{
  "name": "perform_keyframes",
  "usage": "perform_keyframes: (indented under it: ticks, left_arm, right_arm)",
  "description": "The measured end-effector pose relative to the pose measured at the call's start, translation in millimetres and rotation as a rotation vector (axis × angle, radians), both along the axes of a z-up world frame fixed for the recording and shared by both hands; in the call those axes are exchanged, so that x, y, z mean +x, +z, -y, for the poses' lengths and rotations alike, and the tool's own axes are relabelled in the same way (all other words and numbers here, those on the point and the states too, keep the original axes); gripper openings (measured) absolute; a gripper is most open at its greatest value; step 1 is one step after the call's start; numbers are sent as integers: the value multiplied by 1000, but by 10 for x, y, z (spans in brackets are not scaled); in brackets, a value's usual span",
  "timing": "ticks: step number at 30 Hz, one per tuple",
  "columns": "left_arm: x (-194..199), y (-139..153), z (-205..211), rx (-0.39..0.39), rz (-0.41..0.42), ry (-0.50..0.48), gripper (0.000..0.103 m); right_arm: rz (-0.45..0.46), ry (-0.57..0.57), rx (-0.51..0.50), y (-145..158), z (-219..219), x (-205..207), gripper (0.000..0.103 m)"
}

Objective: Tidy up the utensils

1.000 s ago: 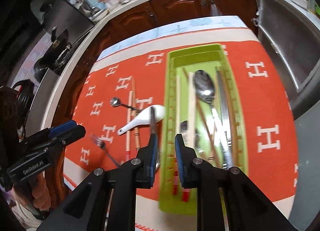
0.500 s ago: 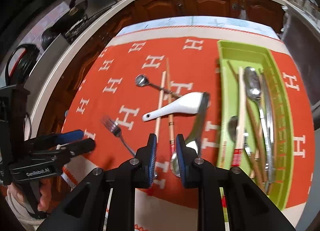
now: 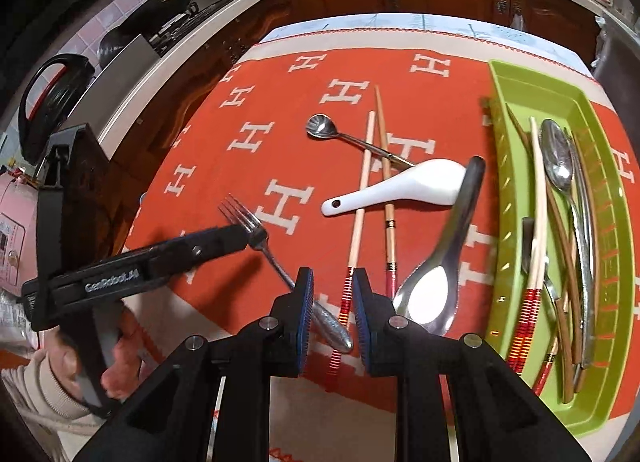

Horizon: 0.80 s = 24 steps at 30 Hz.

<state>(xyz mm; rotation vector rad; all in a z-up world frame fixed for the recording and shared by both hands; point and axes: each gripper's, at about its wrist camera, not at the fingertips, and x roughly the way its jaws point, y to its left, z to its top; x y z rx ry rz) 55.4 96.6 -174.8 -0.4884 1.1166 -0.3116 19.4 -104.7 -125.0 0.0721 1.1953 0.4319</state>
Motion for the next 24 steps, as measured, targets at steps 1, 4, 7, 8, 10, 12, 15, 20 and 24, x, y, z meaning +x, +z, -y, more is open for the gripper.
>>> perform_keyframes:
  ticks: [1,4,7,8,10,12,15,20,24]
  left_arm:
    - [16,-11,18,2,24,-5,56]
    - [50,-32,58,11,80,-19,55]
    - [70,-36,68,23,122,-28,51]
    - [84,-46,82,25,137,-32,48]
    - [75,-48,60,24,159,-33,46]
    - [80,-52,70,23,184,-37,46]
    - [59,-55,131,43,217,-38,46]
    - [90,-159,141,-5,197,-44,7]
    - [106,-193,115,-39,188,-53,3]
  right_arm:
    - [-1,3,4,-11,-7,2,20]
    - [-19,2,11,-61,-30,28,20]
    - [-31,-3,11,-105,-35,45,20]
    - [-35,-5,11,-122,-37,54,20]
    - [-41,-9,13,-143,-33,67,20]
    - [-52,-17,10,-176,-31,93,20]
    - [-67,-24,5,-221,-38,134,20]
    - [-65,-29,-6,-206,-66,179,20]
    - [-67,-62,6,-149,-47,269,20]
